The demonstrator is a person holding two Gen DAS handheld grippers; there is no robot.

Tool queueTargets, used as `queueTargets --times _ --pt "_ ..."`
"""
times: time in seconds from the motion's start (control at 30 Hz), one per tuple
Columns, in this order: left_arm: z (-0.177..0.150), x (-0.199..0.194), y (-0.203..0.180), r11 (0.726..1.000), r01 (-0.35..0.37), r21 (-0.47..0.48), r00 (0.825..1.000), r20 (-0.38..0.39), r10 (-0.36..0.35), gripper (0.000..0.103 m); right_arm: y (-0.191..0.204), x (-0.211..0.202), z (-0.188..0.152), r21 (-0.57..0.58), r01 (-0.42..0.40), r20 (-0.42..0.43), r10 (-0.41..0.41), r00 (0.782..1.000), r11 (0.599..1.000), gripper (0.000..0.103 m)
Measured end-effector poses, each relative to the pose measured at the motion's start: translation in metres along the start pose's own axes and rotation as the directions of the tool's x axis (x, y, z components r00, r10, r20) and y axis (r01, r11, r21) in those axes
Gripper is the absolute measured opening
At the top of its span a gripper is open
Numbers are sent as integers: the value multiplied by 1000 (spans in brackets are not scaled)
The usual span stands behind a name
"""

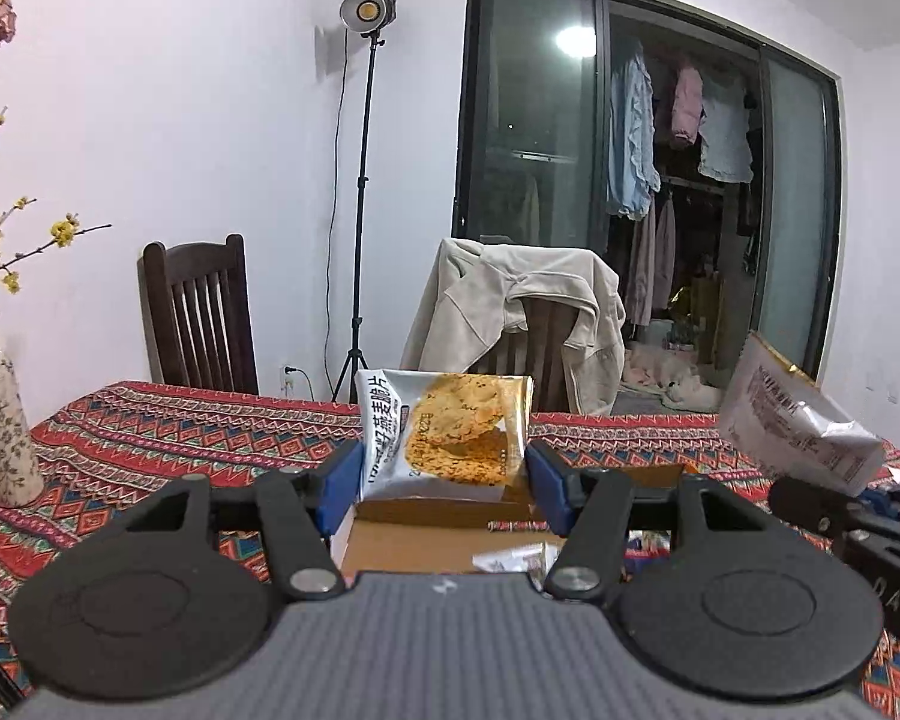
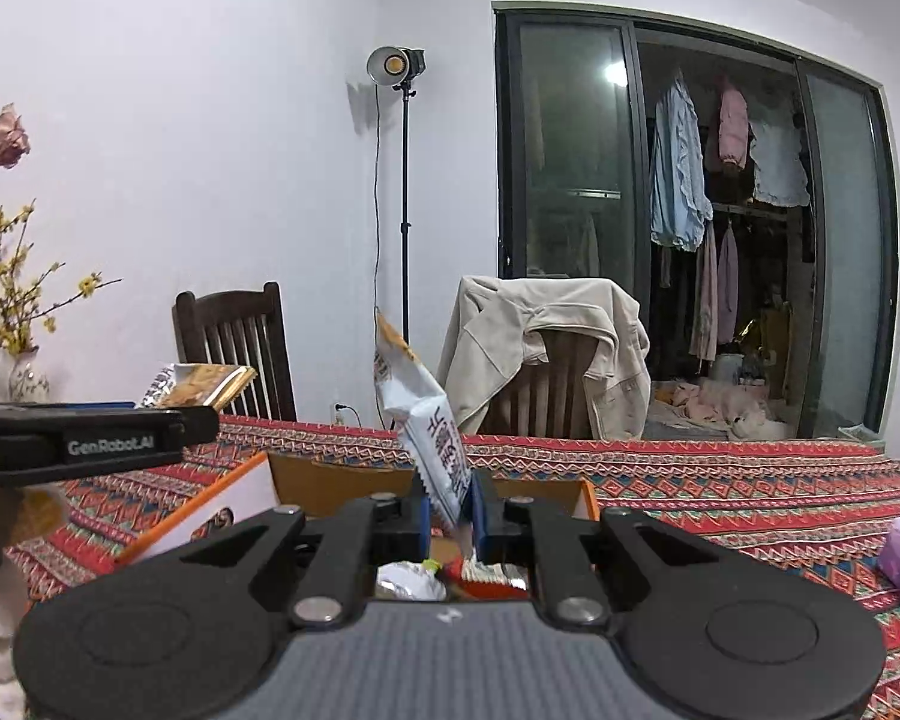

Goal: Organize snacks
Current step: 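Lower both biscuit packets into the box and open both grippers, then move both tools back over the remaining snack pile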

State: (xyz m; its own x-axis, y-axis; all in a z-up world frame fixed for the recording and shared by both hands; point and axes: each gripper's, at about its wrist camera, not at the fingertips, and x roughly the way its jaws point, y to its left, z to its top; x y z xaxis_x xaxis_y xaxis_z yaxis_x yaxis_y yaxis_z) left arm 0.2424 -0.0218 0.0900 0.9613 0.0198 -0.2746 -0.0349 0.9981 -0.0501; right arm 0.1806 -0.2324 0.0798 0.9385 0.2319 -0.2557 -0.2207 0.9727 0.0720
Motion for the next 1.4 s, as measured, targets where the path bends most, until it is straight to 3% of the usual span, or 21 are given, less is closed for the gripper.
queueTargets --times 0.27,0.6,0.67,0.77,0.83,0.87,0.9,0.93,0.97,1.03,1.4 --pt "-9 36 0 1000 5 -10 1000 -22 -5 60 -5 40 -8 19 15 -5 -14 1000 1000 13" --pt "-32 66 12 1000 -12 -5 995 -95 11 61 -14 64 -30 36 12 -75 -10 997 999 13" --pt "-34 67 12 1000 -13 -1 995 -97 13 63 -14 67 -33 26 15 -87 -13 996 1000 13" --pt "-38 65 15 1000 -8 -6 995 -96 7 75 -14 69 -37 32 13 -107 -9 994 999 16" --pt "-38 64 18 1000 0 -20 996 -92 -2 82 -16 69 -37 41 8 -111 -4 994 999 26" --pt "-38 63 19 1000 11 -27 996 -89 -13 83 -18 69 -37 50 10 -110 -4 994 999 47" --pt "-38 61 20 999 16 -35 996 -86 -19 91 -19 67 -38 58 15 -105 -9 994 998 75" --pt "-38 60 21 999 15 -44 996 -83 -19 103 -19 65 -39 60 21 -98 -15 995 998 87" --pt "-38 58 22 998 8 -55 997 -72 -12 103 -19 63 -39 58 23 -88 -18 996 998 98" --pt "-37 58 22 998 2 -57 998 -70 -6 103 -19 61 -39 59 18 -83 -13 996 998 103" --pt "-37 56 20 998 -7 -60 997 -77 3 103 -18 59 -44 61 24 -106 -17 994 998 103"
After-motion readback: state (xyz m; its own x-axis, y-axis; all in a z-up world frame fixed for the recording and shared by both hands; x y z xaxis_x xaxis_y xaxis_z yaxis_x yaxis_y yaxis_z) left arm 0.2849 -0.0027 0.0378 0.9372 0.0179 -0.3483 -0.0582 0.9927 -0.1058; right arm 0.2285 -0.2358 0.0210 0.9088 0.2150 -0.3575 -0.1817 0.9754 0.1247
